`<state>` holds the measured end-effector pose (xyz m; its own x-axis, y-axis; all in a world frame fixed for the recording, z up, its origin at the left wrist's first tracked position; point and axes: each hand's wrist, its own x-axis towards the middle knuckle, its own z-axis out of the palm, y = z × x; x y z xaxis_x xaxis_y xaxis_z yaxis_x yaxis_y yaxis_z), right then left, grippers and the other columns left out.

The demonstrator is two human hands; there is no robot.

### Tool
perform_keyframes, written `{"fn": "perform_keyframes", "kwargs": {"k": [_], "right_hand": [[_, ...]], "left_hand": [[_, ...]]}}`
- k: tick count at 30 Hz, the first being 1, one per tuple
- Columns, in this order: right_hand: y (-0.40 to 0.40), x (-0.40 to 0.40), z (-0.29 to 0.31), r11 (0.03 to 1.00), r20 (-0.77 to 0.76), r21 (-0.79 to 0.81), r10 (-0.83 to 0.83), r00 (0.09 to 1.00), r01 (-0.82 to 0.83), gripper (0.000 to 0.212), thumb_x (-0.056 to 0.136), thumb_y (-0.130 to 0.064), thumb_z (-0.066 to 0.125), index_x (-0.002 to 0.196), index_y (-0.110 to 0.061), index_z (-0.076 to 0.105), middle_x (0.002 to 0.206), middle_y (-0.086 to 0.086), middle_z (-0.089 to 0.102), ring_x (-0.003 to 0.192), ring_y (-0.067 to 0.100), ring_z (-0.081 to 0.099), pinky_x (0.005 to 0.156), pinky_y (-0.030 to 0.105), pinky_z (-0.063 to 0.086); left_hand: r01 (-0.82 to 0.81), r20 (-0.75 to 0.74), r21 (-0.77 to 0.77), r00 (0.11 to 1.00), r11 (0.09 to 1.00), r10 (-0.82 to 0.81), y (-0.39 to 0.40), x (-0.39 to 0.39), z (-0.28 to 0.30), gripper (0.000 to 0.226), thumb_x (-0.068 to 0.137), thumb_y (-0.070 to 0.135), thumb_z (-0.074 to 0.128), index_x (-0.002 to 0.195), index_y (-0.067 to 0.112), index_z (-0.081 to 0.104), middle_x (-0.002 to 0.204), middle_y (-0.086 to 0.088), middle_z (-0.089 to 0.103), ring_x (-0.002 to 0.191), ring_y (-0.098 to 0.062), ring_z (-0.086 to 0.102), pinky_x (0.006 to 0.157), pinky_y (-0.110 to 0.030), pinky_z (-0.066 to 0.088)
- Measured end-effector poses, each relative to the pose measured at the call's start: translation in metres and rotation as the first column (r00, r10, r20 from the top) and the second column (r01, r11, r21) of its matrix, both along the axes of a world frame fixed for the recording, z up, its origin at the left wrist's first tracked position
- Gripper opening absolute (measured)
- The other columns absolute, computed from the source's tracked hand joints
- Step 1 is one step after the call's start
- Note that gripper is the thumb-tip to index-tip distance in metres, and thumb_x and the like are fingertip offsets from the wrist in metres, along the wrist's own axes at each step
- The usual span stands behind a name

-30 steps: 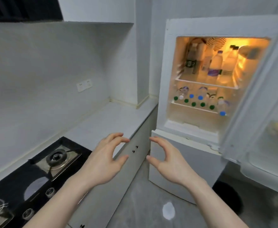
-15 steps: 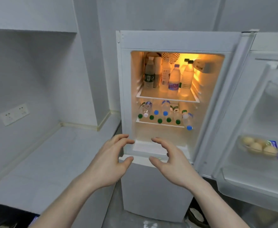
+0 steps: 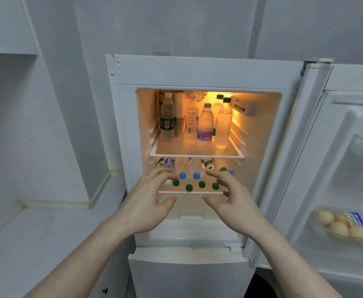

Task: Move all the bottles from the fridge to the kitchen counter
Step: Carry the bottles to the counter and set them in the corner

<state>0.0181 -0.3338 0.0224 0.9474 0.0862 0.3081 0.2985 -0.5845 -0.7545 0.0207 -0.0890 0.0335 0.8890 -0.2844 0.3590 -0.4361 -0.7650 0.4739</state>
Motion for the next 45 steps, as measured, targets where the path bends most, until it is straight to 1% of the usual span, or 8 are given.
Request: {"fn": "perform_keyframes", "kwargs": {"k": [7, 12, 17, 21, 25, 29, 38, 45], "right_hand": [[-0.024, 0.091, 0.007, 0.997, 0.071, 0.062, -0.043, 0.997, 0.038, 0.052, 0.089, -0.029, 0.073, 0.135, -0.046, 0.056, 0.12, -0.043, 0.051, 0.116, -0.011, 0.052, 0.103, 0.027, 0.046], [-0.04, 0.156, 0.003, 0.993, 0.049, 0.114, -0.031, 0.998, 0.025, 0.053, 0.091, -0.033, 0.073, 0.137, -0.05, 0.051, 0.139, -0.027, 0.052, 0.126, -0.002, 0.049, 0.103, 0.029, 0.046], [-0.052, 0.202, 0.005, 0.982, 0.045, 0.171, -0.088, 0.995, 0.079, 0.054, 0.09, -0.033, 0.075, 0.137, -0.046, 0.052, 0.135, -0.03, 0.047, 0.123, 0.002, 0.048, 0.102, 0.03, 0.048], [-0.057, 0.232, 0.005, 0.962, 0.076, 0.246, -0.141, 0.987, 0.119, 0.057, 0.09, -0.028, 0.076, 0.14, -0.042, 0.051, 0.134, -0.029, 0.046, 0.124, 0.003, 0.048, 0.106, 0.036, 0.049], [-0.058, 0.259, 0.0, 0.941, 0.093, 0.288, -0.214, 0.972, 0.18, 0.064, 0.089, -0.026, 0.077, 0.143, -0.041, 0.046, 0.138, -0.028, 0.043, 0.129, 0.003, 0.045, 0.111, 0.041, 0.047], [-0.06, 0.285, -0.002, 0.926, 0.113, 0.306, -0.268, 0.957, 0.223, 0.071, 0.089, -0.023, 0.078, 0.148, -0.033, 0.039, 0.147, -0.018, 0.044, 0.131, 0.004, 0.044, 0.107, 0.033, 0.045], [-0.054, 0.332, -0.008, 0.91, 0.218, 0.325, -0.338, 0.916, 0.258, 0.06, 0.092, -0.021, 0.075, 0.116, -0.058, 0.036, 0.119, -0.016, 0.055, 0.11, 0.008, 0.056, 0.093, 0.031, 0.052], [-0.049, 0.355, -0.021, 0.899, 0.218, 0.323, -0.374, 0.901, 0.295, 0.052, 0.091, -0.029, 0.074, 0.133, -0.037, 0.044, 0.128, -0.005, 0.062, 0.113, 0.014, 0.062, 0.091, 0.037, 0.059]], "left_hand": [[0.014, -0.005, -0.047, 1.0, 0.999, -0.015, -0.031, 0.094, 0.008, 0.045, 0.092, 0.033, 0.068, 0.134, 0.036, 0.055, 0.137, 0.023, 0.046, 0.126, 0.002, 0.046, 0.108, -0.023, 0.039], [-0.008, 0.002, -0.045, 1.0, 0.999, 0.008, -0.051, 0.155, 0.009, 0.047, 0.091, 0.031, 0.07, 0.136, 0.033, 0.055, 0.138, 0.024, 0.047, 0.128, 0.003, 0.045, 0.109, -0.02, 0.037], [-0.042, 0.004, -0.068, 0.999, 0.997, 0.042, -0.063, 0.197, 0.009, 0.052, 0.092, 0.029, 0.07, 0.14, 0.035, 0.051, 0.141, 0.025, 0.044, 0.124, 0.01, 0.039, 0.099, -0.01, 0.031], [-0.045, -0.002, -0.109, 0.999, 0.993, 0.045, -0.076, 0.232, 0.014, 0.061, 0.09, 0.033, 0.072, 0.145, 0.038, 0.045, 0.145, 0.023, 0.041, 0.125, 0.003, 0.046, 0.098, -0.016, 0.041], [-0.02, 0.03, -0.17, 0.999, 0.985, 0.026, -0.091, 0.267, 0.015, 0.066, 0.087, 0.033, 0.074, 0.145, 0.039, 0.04, 0.143, 0.02, 0.041, 0.11, 0.001, 0.054, 0.079, -0.017, 0.049], [-0.01, 0.066, -0.228, 0.998, 0.974, 0.025, -0.112, 0.298, 0.015, 0.069, 0.087, 0.036, 0.074, 0.143, 0.042, 0.035, 0.135, 0.021, 0.042, 0.103, 0.0, 0.058, 0.075, -0.018, 0.05], [-0.029, 0.125, -0.345, 0.989, 0.938, 0.076, -0.138, 0.344, 0.002, 0.073, 0.081, 0.042, 0.077, 0.139, 0.039, 0.034, 0.124, 0.02, 0.04, 0.102, -0.012, 0.062, 0.08, -0.035, 0.06], [-0.118, 0.059, -0.32, 0.988, 0.94, 0.144, -0.147, 0.355, 0.0, 0.089, 0.084, 0.042, 0.073, 0.154, 0.037, 0.017, 0.129, 0.01, 0.055, 0.081, -0.01, 0.067, 0.074, -0.036, 0.061]]}}
